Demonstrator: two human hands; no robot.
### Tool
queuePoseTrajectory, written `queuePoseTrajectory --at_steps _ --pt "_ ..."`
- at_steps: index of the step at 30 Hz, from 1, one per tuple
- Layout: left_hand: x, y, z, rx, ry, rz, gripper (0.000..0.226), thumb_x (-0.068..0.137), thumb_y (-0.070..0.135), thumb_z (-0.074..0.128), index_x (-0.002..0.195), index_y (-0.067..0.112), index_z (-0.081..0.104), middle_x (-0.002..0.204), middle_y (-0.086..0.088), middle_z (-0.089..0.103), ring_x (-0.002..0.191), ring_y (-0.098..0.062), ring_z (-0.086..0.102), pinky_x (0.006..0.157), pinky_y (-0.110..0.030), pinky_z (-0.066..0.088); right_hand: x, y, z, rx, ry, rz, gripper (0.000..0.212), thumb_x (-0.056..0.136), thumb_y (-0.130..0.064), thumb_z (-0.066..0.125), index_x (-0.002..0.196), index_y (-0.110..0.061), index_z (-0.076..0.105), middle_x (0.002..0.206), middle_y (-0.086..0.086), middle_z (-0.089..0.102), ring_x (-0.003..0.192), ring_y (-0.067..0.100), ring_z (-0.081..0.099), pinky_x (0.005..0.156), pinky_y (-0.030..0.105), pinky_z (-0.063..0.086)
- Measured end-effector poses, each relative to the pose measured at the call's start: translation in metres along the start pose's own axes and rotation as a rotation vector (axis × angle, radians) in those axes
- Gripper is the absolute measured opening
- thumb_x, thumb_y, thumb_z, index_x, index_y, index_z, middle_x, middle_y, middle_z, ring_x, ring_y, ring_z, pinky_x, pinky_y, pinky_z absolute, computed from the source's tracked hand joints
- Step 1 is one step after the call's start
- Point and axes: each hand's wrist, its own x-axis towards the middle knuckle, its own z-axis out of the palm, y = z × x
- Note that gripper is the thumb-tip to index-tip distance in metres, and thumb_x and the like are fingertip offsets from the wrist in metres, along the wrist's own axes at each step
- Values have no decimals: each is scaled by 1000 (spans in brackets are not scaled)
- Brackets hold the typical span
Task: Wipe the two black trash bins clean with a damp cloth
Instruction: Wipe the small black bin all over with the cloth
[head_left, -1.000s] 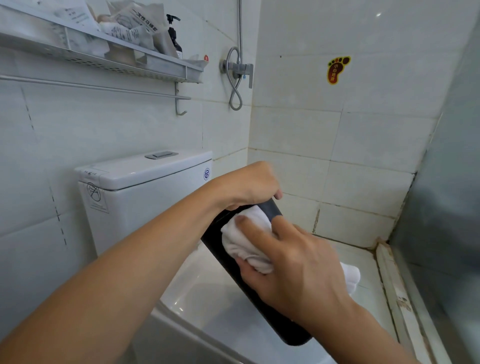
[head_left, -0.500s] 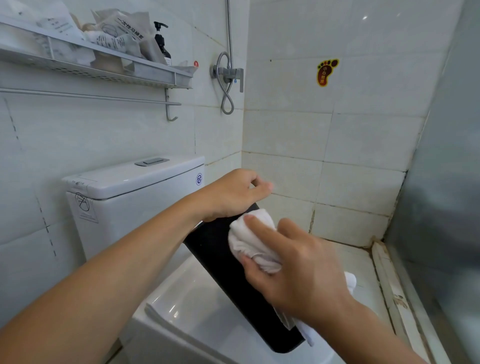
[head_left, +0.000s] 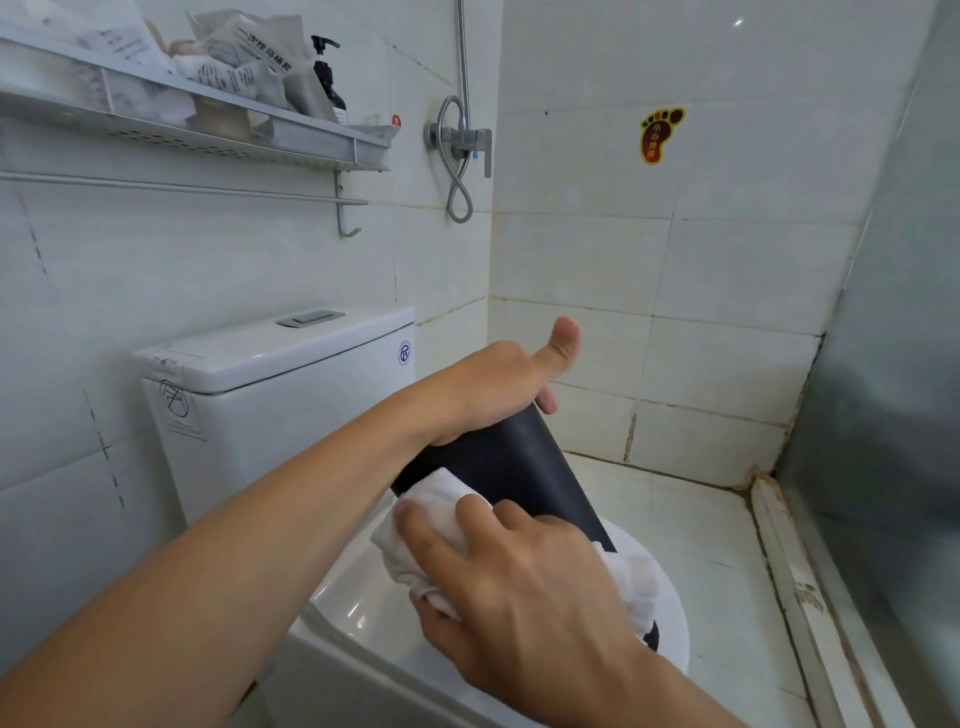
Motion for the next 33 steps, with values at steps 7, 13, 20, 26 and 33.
queuePoseTrajectory --at_steps 7,13,20,26,33 --pt "5 -10 -1 80 -46 -7 70 48 79 81 85 23 61 83 -2 49 78 -18 44 74 -36 34 6 -14 5 -49 -53 23 51 77 -47 68 125 -28 69 76 -2 53 53 21 46 46 31 23" --pt "-3 -9 -7 163 -15 -39 38 72 29 91 103 16 73 91 -2 72 76 -17 64 71 -34 57 8 -13 -5 -32 -80 91 49 77 -50 68 121 -28 67 77 -1 52 55 22 49 45 31 24" --pt "-5 -5 -10 156 -9 -79 34 74 24 87 104 11 75 89 -2 69 77 -19 61 72 -32 53 8 3 -24 -50 -120 284 45 74 -48 75 114 -27 69 73 -1 48 52 24 49 43 28 22" --pt "-1 4 3 149 -19 -68 35 71 21 82 102 9 74 86 -8 58 72 -19 52 66 -34 43 15 -24 -7 -21 -110 118 40 79 -46 70 114 -28 69 75 -1 51 53 22 50 44 30 24" --pt "1 1 -1 184 -29 -83 27 70 26 78 95 20 70 88 -3 55 76 -17 50 72 -34 45 15 0 -20 -25 -23 320 55 73 -43 76 123 -21 72 74 5 54 55 26 54 41 29 31"
